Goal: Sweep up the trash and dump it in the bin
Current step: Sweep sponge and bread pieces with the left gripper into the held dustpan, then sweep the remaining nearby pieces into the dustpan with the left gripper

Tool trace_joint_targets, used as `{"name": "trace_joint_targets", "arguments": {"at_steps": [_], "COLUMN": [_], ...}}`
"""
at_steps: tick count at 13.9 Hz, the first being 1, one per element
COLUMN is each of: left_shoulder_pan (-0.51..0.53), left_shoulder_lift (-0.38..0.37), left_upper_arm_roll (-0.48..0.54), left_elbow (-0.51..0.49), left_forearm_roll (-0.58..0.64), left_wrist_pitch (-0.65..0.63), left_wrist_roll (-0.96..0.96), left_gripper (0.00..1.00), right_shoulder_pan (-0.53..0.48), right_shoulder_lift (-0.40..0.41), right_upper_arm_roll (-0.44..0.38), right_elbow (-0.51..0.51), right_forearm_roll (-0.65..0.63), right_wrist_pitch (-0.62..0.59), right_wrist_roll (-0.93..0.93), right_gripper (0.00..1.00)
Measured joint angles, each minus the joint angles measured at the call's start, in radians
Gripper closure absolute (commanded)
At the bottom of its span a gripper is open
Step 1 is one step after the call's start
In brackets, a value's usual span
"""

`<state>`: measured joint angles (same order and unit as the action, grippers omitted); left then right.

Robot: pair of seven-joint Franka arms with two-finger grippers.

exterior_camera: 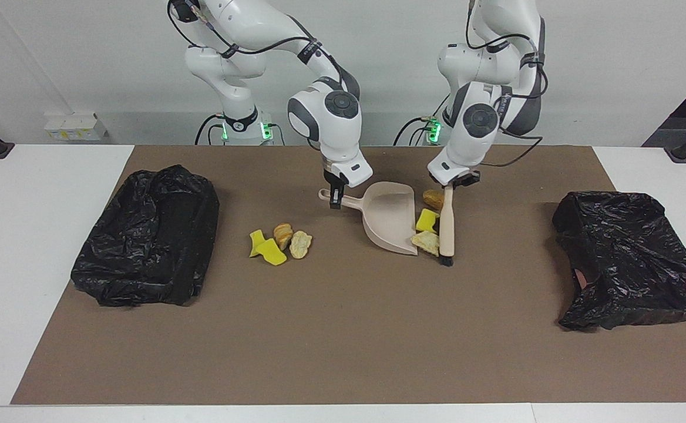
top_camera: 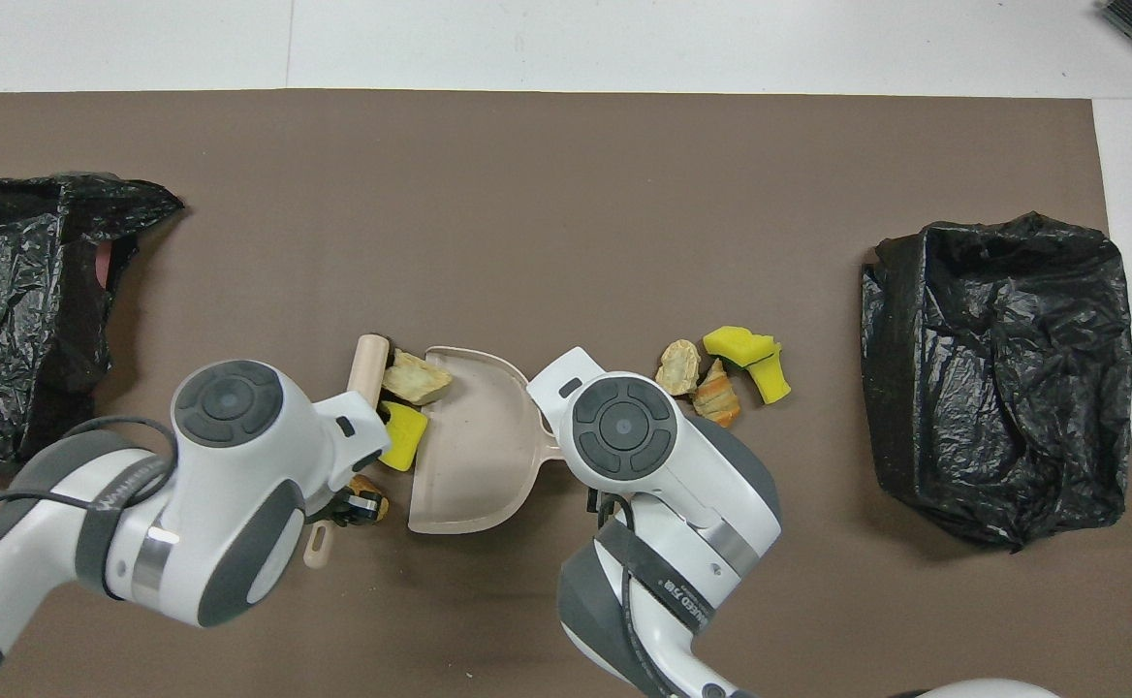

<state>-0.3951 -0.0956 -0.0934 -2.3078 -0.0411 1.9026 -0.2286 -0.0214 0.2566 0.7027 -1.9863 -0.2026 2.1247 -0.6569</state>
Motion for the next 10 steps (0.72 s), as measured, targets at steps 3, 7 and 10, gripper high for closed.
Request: {"name": "trace_joint_targets", "arguments": {"at_steps": [3,7,10], "left_shoulder_pan": [-0.03,-0.004,0.023], "left_shoulder_lift": [-0.027,-0.107,-0.192], "left_upper_arm_roll": [-0.067,-0.038,-0.03], "left_elbow": [0.01,0.078,0.064], "left_forearm_roll": [-0.07,-0.09,-0.09], "left_wrist_pitch": [-0.014,-0.188,-0.315], "left_wrist_roll": [-0.123,-0.151,-0.261], "left_gripper": [1.0,1.0,1.0], "right_shoulder_pan": [0.0,0.0,0.0], "right_shoulder_lift": [0.0,0.0,0.0], "right_upper_arm_roll": [0.0,0.0,0.0], "right_elbow": [-0.001,-0.002,-0.005], "right_forearm_roll": [0.0,0.0,0.0], "right_wrist_pitch": [0.0,0.0,0.0], "right_wrist_roll": [0.0,0.0,-0.003], "right_gripper": [1.0,1.0,1.0]}}
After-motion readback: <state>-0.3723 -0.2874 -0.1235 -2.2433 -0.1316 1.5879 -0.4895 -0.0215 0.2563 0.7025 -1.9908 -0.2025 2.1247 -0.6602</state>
